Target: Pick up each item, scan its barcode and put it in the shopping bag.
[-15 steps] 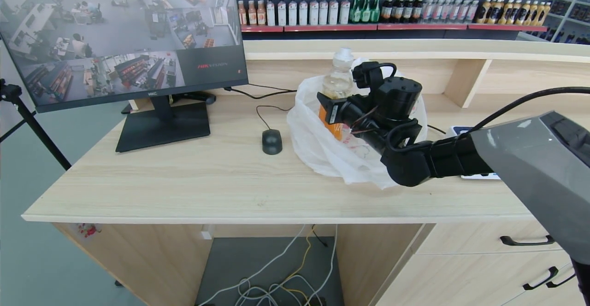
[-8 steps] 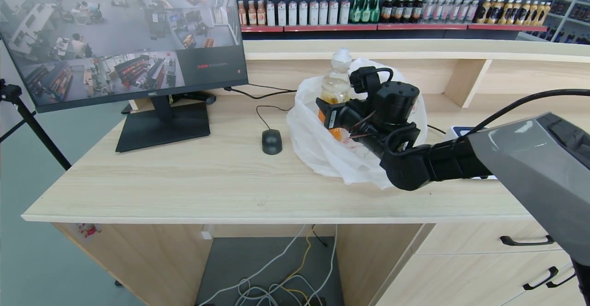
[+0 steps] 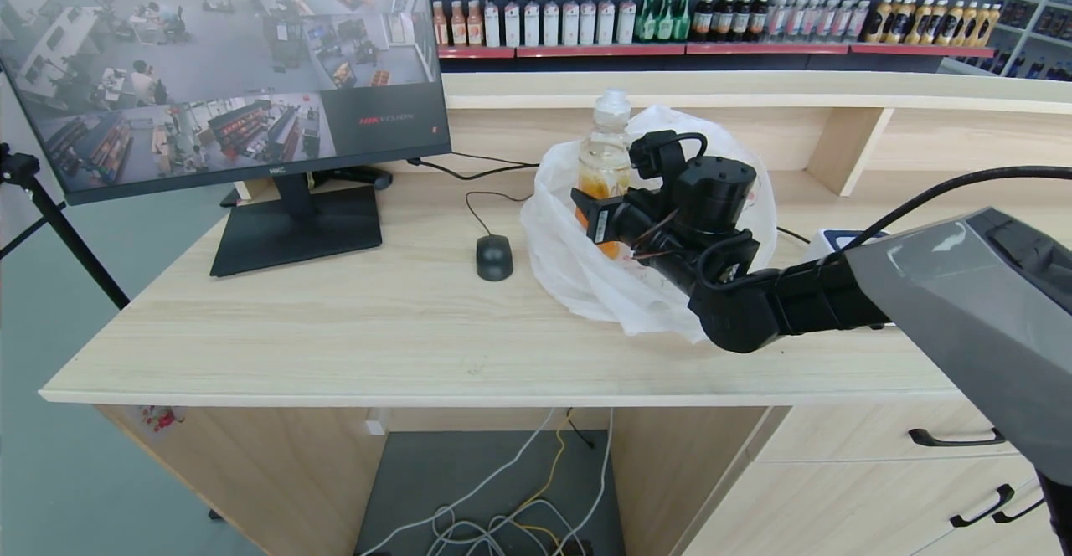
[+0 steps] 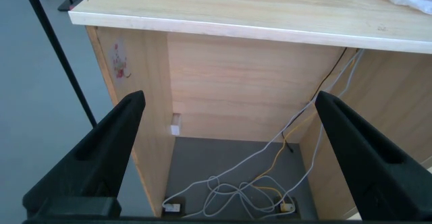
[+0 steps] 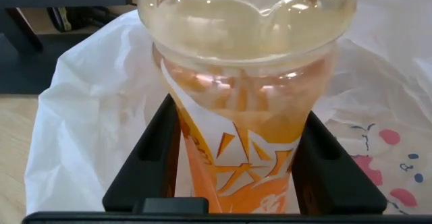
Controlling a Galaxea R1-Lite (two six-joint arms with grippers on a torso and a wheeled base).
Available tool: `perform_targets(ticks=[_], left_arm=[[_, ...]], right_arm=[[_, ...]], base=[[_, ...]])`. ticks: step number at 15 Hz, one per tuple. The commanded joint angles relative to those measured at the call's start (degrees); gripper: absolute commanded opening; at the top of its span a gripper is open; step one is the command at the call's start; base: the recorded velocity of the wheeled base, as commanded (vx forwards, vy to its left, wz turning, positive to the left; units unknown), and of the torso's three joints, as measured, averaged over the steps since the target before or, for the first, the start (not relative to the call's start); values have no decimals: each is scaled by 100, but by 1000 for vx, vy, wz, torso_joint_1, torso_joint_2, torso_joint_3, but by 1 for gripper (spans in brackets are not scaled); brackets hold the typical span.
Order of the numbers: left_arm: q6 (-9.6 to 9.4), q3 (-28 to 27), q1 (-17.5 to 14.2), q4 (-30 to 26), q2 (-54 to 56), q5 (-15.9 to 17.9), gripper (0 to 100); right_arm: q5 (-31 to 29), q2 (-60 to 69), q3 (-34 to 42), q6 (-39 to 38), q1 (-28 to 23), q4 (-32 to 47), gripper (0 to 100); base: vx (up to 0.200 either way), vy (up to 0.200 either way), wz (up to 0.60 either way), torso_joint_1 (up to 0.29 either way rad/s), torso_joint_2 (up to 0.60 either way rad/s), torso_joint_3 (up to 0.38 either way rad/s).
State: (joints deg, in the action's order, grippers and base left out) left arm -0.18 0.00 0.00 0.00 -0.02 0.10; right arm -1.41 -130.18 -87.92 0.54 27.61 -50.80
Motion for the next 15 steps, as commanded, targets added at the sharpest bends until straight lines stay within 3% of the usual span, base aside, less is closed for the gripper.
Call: perform_targets(ticks=[1,9,12,15], left_arm=[[1,0,0,9,2,-1,100],[1,0,0,9,2,-1,100],[1,0,9,9,2,-1,100],[1,0,9,9,2,-1,100]], right_arm=[[1,-16,-15,-1,-1,-9,100],[-34,898,425,17,7,-158,100],[-52,1997,1585,184,25,-220,100],[-527,2858,3351,184,95,-1266,100]], base=[[0,0,0,0,0,0],[0,0,0,0,0,0],[0,0,0,0,0,0],[0,0,0,0,0,0]])
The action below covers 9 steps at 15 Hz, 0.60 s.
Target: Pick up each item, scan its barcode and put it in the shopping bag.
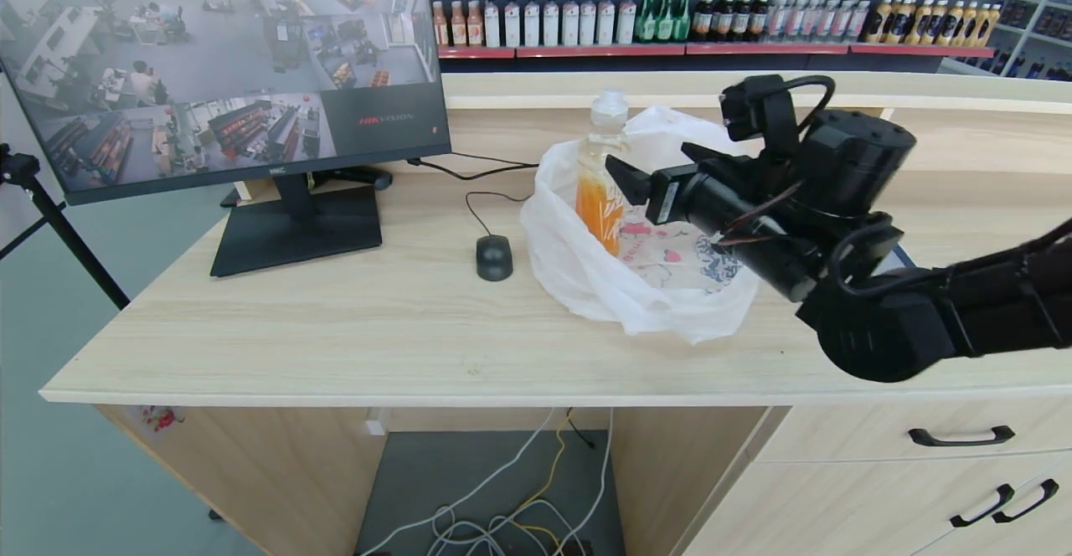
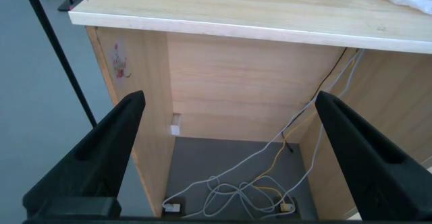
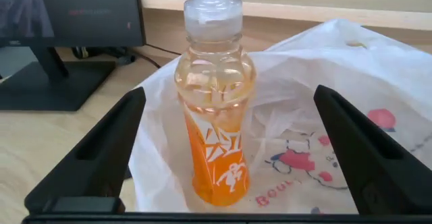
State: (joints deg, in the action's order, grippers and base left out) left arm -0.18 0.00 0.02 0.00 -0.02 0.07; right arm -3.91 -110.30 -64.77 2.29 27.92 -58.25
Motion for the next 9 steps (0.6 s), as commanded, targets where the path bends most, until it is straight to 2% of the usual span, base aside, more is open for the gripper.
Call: perform_targets(ticks=[1,3,6,8,9], left_arm=[[1,0,-2,9,2,1,100],[1,0,-2,0,2,1,100],[-26,0,6,0,2,1,100],[-52,0,6,0,2,1,100],[18,0,-2,0,2,1,100]], right_arm=[[-356,1019,1590,8,170,-1013,100],[-365,1345,2750,52,267,-1918,100],[-373,1494,3849,61,276,-3052,100],[-365,1564,3858,140,267,-3070,100],[-365,1538,3840,140,276,-3070,100]], base=[[0,0,0,0,0,0],[0,0,0,0,0,0],[0,0,0,0,0,0],[0,0,0,0,0,0],[0,0,0,0,0,0]])
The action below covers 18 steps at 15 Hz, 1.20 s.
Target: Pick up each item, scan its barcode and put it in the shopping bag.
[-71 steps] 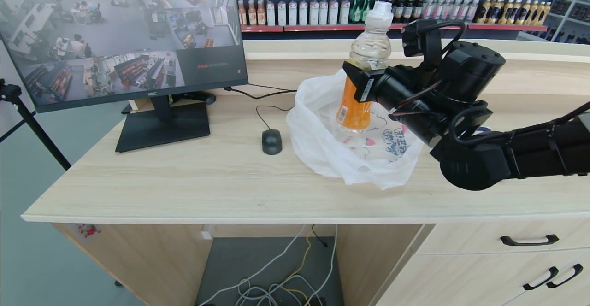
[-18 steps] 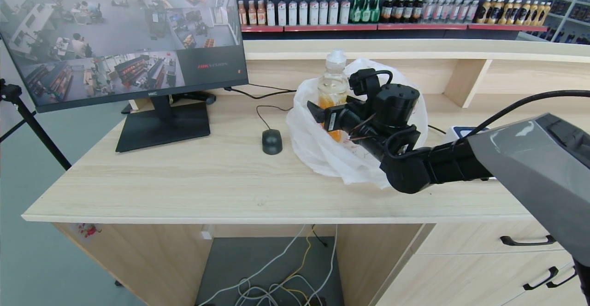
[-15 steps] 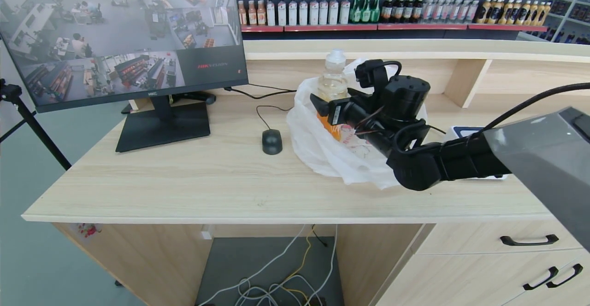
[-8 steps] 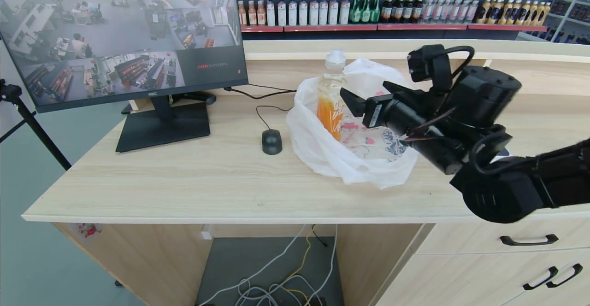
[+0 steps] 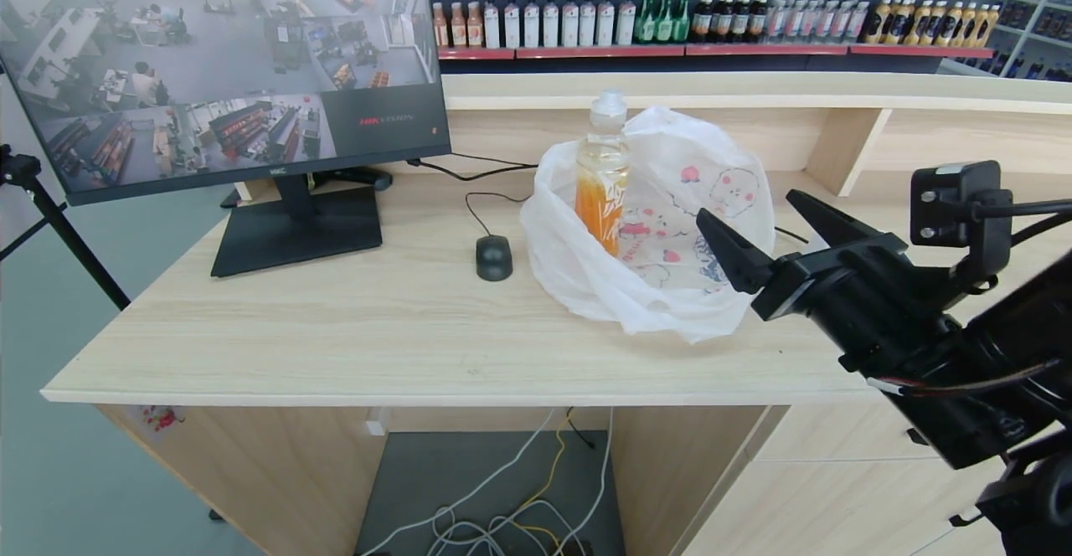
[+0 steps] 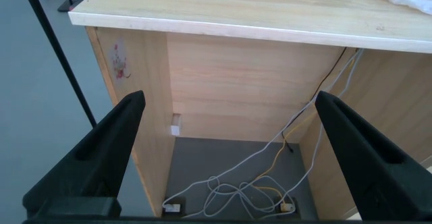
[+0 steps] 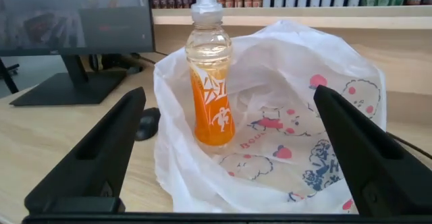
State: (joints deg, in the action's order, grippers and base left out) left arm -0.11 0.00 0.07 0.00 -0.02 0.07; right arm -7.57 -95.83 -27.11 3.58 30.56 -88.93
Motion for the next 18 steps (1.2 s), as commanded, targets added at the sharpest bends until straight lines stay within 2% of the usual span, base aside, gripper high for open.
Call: perform_targets(ticks=[1,4,9,18], left_arm=[[2,0,-7,0,2,1,100],[2,0,1,0,2,1,100],[2,0,1,9,2,1,100],[20,0,-7,0,2,1,100]], right_arm=[[1,91,118,11,82,-1,100],[1,29,171,-77,82,-28,100],[1,82,241,-104,11,-37,100],[1,346,558,-95,-129,-45,100]], base=[[0,0,0,0,0,0],[-133,0,0,5,2,0],[0,0,0,0,0,0],[0,-200,0,7,5,3]])
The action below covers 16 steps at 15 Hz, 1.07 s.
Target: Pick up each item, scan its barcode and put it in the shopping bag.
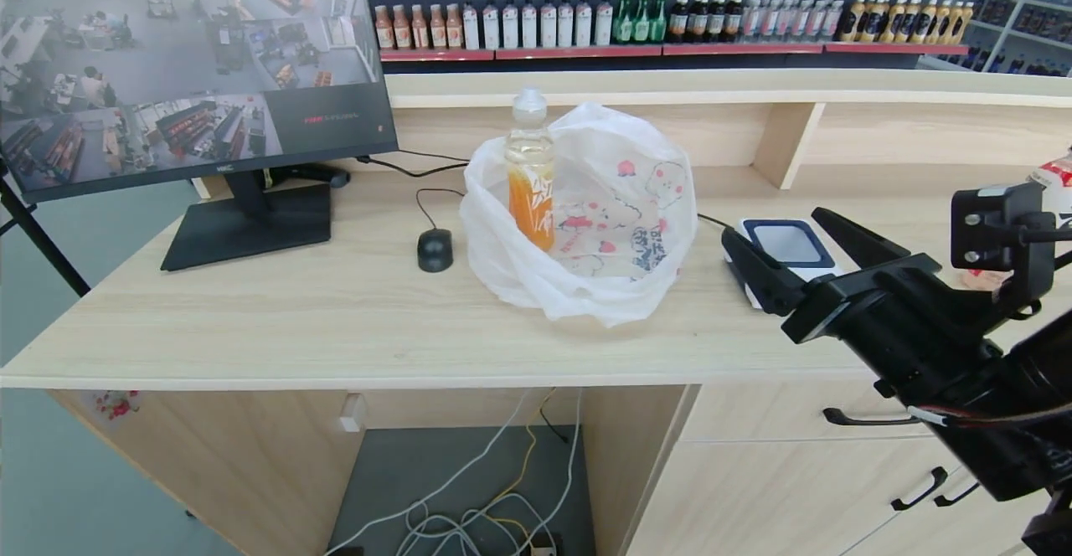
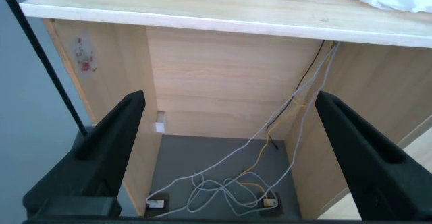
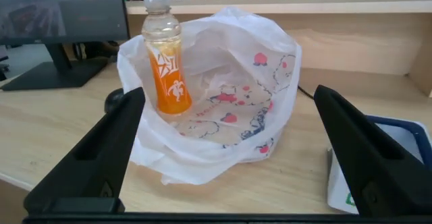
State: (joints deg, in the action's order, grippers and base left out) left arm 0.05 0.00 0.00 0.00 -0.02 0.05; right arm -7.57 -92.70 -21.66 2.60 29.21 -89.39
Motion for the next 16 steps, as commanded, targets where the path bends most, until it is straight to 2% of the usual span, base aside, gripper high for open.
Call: perform_targets(ticks=[1,9,16], left_arm=[[4,0,0,0,2,4,100],[4,0,0,0,2,-5,100],[4,0,0,0,2,-5,100]], right_arm=[[1,76,22,13,6,1,100],[10,138,321,57,15,-8,100],[10,112,285,57,23,-8,100]], base=[[0,-200,0,2,2,2],[0,-200,0,1,1,2],[0,-200,0,2,2,3]])
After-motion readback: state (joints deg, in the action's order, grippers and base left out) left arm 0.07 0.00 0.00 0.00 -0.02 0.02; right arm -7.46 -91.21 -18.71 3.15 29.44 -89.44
